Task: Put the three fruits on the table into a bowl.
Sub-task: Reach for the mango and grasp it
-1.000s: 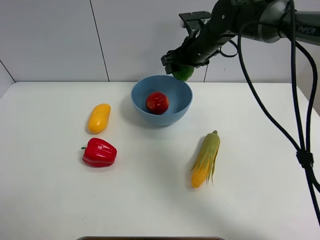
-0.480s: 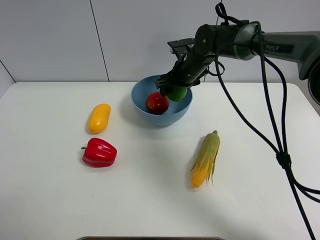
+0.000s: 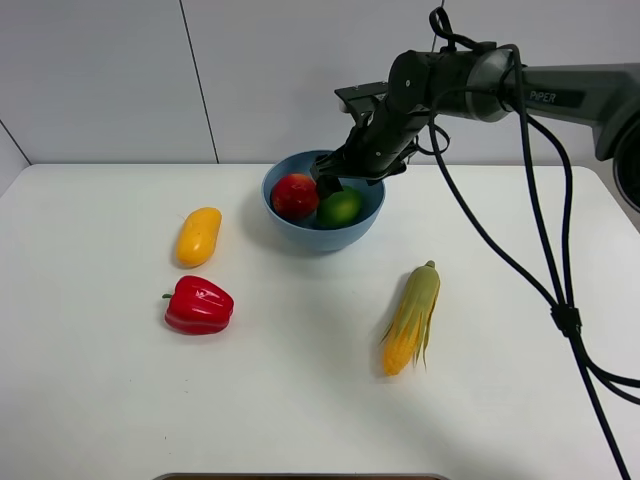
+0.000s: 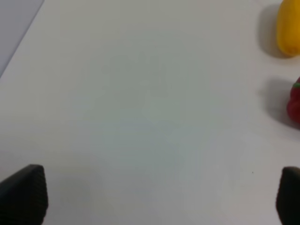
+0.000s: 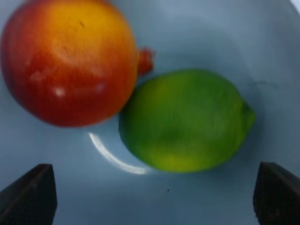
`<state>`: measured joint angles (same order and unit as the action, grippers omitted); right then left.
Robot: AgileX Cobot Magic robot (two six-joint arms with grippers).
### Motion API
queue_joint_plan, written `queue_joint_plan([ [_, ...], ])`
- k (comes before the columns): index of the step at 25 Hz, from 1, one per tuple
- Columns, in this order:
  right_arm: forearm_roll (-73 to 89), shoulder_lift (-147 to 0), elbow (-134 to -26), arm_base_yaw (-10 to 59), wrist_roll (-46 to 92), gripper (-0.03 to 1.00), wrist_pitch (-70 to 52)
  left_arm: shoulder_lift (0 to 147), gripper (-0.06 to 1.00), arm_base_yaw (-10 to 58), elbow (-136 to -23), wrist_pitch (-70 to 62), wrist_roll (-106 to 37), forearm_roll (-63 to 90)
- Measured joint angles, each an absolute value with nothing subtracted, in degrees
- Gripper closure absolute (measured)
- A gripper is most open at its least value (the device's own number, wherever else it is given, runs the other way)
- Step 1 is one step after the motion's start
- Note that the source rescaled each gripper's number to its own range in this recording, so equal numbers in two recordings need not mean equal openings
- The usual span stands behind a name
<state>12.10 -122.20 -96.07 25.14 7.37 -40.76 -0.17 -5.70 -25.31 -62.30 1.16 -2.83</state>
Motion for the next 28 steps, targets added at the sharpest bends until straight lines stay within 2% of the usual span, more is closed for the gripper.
queue_joint_plan([
  [9,9.3,-113.4,-96.1,24.9,6.4,0.46,-49.9,-0.2,-0.06,-5.7,-25.3,-62.3,1.2,-2.8],
  [22,-6.8,-93.4,-96.1,21.0,-1.1,0.46,-68.7,-0.2,-0.06,-5.7,-25.3,-62.3,1.2,-2.9],
  [28,-12.2,-86.5,-95.4,20.9,-3.2,0.46,-69.4,-0.2,-0.06,-5.7,-25.3,-62.3,1.2,-3.0],
])
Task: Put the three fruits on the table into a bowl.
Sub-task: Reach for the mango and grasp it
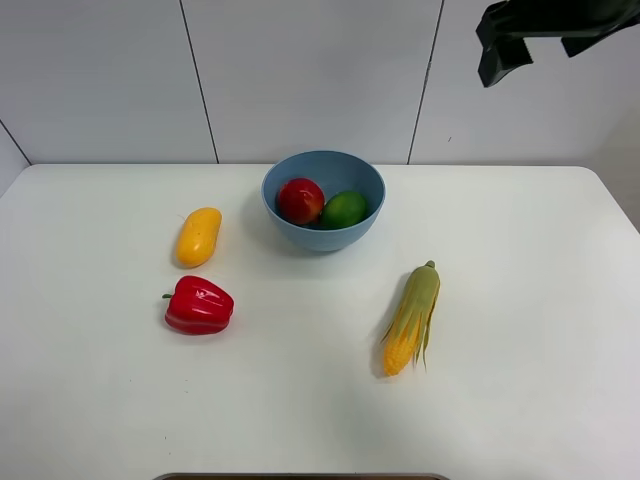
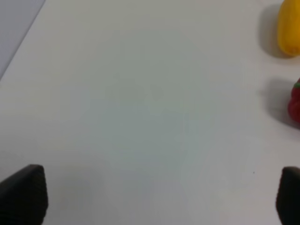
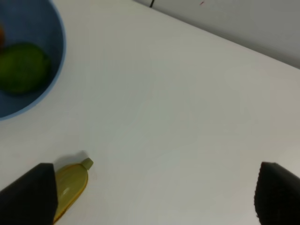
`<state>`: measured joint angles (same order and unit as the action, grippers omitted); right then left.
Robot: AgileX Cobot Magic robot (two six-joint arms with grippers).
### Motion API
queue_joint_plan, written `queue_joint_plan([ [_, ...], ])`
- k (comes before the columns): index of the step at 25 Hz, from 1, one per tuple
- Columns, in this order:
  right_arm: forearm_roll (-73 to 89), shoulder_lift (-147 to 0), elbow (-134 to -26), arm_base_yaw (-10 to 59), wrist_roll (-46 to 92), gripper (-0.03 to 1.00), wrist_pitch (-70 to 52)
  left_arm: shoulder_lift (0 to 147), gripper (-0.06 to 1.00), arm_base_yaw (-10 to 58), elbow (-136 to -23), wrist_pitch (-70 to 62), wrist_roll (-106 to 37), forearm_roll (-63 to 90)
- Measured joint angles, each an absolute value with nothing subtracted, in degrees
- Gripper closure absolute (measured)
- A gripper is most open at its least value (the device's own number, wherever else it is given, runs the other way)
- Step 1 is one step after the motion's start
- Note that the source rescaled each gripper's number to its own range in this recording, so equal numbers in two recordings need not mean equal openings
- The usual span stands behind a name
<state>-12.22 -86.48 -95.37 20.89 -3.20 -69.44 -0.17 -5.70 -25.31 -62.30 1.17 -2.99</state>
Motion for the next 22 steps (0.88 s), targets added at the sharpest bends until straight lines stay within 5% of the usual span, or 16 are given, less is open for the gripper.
queue_joint_plan([
  [16,-13.4,-46.5,-58.0,20.4,-5.3,0.46,-69.0,-0.2,-0.06,-5.7,-25.3,-62.3,1.2,-3.0],
  [22,-13.2,-24.0,-43.6,12.2,-5.7,0.46,-62.8,-0.2,-0.06,-5.7,-25.3,-62.3,1.2,-3.0],
])
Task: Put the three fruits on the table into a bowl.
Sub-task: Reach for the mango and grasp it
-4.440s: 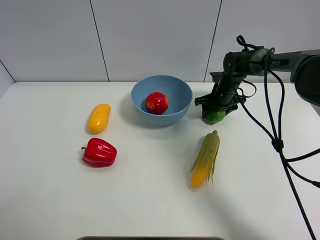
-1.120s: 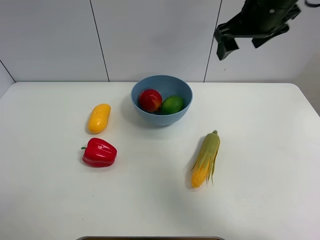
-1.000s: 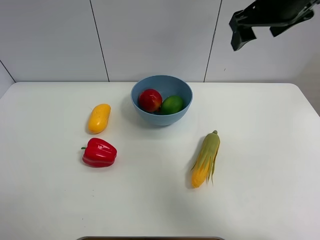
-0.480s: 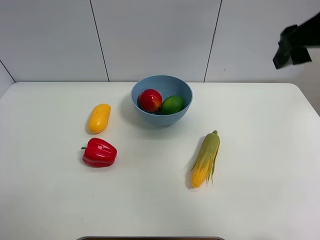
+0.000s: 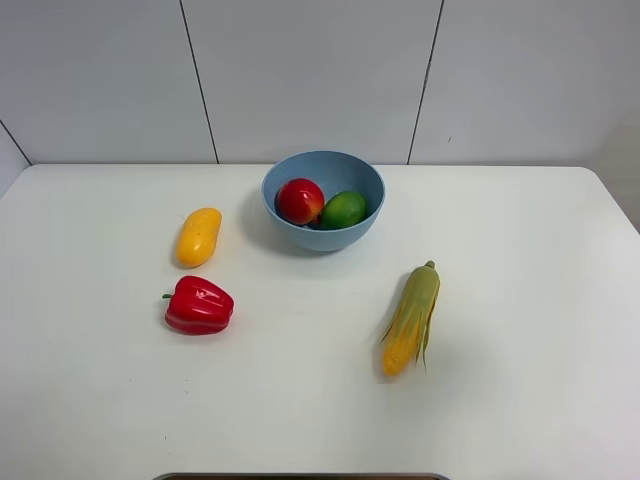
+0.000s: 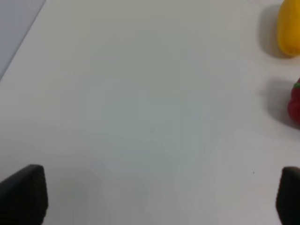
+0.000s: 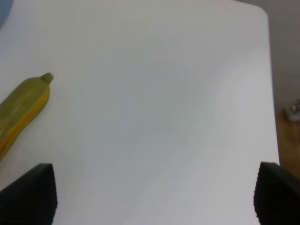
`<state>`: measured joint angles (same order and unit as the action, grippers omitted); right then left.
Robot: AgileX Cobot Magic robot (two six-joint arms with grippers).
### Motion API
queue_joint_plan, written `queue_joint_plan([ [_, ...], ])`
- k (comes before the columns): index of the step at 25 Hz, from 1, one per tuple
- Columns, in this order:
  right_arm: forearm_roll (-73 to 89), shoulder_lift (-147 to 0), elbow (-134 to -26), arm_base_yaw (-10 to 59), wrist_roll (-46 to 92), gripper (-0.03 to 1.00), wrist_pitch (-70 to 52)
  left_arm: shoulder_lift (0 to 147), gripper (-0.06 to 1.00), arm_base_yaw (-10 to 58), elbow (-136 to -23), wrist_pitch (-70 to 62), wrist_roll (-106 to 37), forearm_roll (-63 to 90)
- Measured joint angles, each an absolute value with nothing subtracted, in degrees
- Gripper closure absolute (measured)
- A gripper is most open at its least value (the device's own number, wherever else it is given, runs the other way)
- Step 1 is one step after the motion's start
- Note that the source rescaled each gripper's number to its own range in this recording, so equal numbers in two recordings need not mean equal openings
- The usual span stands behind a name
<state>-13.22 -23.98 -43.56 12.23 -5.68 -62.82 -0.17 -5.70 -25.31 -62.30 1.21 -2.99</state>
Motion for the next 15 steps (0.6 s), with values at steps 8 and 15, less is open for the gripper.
queue_joint_plan([
  [8,-7.9,-1.1,-33.0,4.4,-5.7,0.46,-62.9,-0.2,-0.06,-5.7,-25.3,-62.3,1.2,-3.0],
  [15,-5.8,0.2,-32.2,4.4,-4.7,0.46,-63.0,-0.2,-0.06,-5.7,-25.3,-62.3,1.2,-3.0],
])
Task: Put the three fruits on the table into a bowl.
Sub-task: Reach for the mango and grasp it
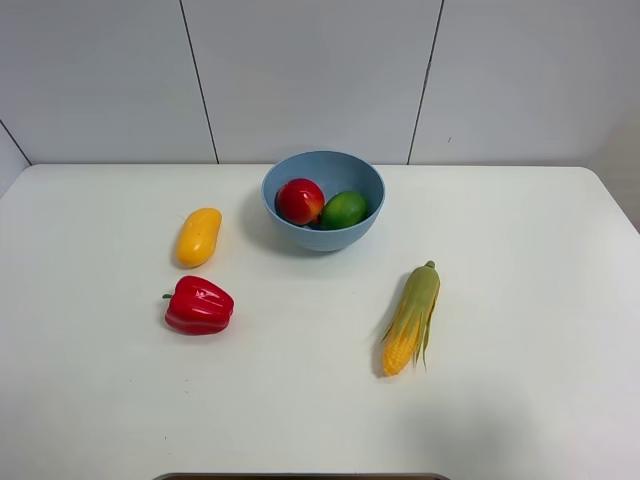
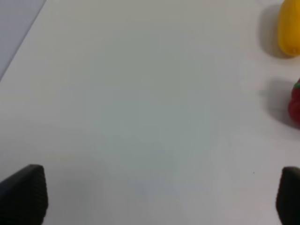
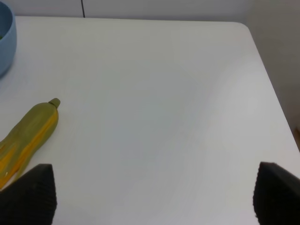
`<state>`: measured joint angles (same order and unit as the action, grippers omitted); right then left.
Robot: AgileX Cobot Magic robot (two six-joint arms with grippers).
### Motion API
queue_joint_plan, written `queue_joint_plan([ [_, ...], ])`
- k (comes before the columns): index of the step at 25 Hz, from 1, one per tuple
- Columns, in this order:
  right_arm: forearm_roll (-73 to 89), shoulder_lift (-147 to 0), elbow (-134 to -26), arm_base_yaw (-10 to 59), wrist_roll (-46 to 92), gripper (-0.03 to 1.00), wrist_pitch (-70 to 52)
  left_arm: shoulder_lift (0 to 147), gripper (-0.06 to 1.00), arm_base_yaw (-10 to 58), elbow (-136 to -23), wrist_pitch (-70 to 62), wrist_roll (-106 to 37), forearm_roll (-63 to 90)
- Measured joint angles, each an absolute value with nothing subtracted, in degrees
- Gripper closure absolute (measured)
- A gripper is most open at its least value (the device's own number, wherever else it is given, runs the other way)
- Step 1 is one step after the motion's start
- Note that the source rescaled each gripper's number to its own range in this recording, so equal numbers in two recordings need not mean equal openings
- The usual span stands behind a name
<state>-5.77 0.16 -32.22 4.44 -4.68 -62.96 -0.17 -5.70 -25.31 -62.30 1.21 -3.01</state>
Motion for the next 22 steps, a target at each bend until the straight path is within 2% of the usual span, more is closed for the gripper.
queue_joint_plan([
  [22,-5.8,0.2,-32.2,4.4,-4.7,0.46,-63.0,-0.2,-0.06,-5.7,-25.3,-62.3,1.2,-3.0],
])
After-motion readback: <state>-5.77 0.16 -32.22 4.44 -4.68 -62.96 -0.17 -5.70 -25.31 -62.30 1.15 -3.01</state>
